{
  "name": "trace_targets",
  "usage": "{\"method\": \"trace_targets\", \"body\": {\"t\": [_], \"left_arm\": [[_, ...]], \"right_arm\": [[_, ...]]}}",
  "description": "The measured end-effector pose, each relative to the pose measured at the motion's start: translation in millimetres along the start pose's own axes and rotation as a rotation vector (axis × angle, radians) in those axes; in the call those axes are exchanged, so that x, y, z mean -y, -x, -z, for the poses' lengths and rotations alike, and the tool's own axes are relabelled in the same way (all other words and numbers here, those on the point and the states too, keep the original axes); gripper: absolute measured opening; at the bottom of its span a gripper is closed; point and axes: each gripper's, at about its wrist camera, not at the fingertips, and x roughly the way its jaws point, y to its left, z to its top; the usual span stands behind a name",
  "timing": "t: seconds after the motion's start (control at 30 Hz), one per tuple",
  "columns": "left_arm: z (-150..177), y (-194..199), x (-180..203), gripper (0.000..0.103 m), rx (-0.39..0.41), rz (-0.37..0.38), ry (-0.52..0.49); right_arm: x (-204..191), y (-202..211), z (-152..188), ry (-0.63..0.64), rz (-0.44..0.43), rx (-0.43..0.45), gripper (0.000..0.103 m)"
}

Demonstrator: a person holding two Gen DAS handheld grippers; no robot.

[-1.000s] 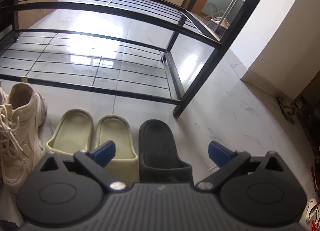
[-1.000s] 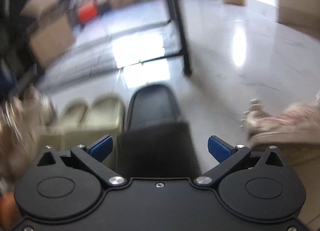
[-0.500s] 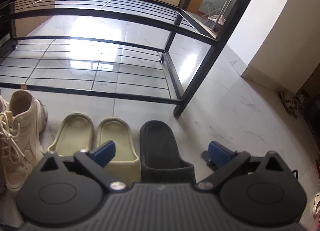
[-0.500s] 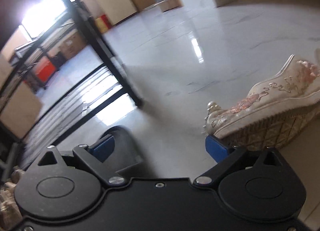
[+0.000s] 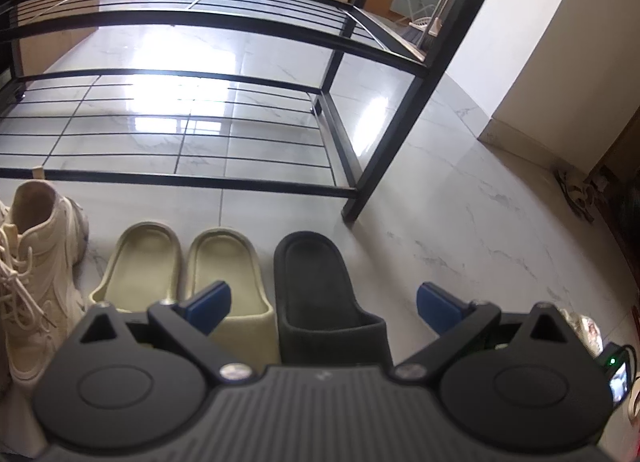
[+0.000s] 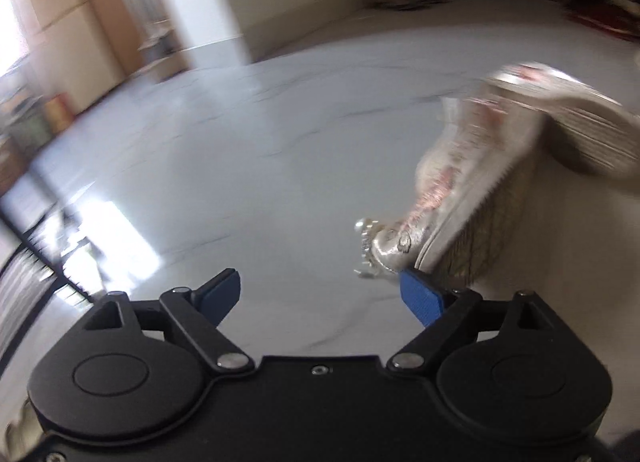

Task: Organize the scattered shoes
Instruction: 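Grasp a second black slipper by its strap with the right tool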

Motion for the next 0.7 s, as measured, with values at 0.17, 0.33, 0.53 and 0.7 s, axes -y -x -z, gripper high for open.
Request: {"method": "trace_targets", "body": {"t": [0.17,0.33,0.53,0.7], "left_arm": [[0.6,-2.7,3.8,0.1,-0.014,0.005,-0.023],[1.4,-3.9,8.4,0.1,-0.027,0.028,-0.045],[2.6,-3.1,12.0,0.1,-0.044,0.061,-0.065],[2.4,4.8,11.3,0.1,-0.015,0.061,-0.057]], "right_arm": [[52.6,4.9,0.9,-0.186,-0.031,-0.035,0.095],[72.8,54.1,11.7,-0.164,-0.14,-0.032,0.099],[105.3,128.1,42.4,-0.194,-0.23,-0.042,0.102],[128.5,168.0,79.3,-0.211,-0.209,-0.102,0.102]]}}
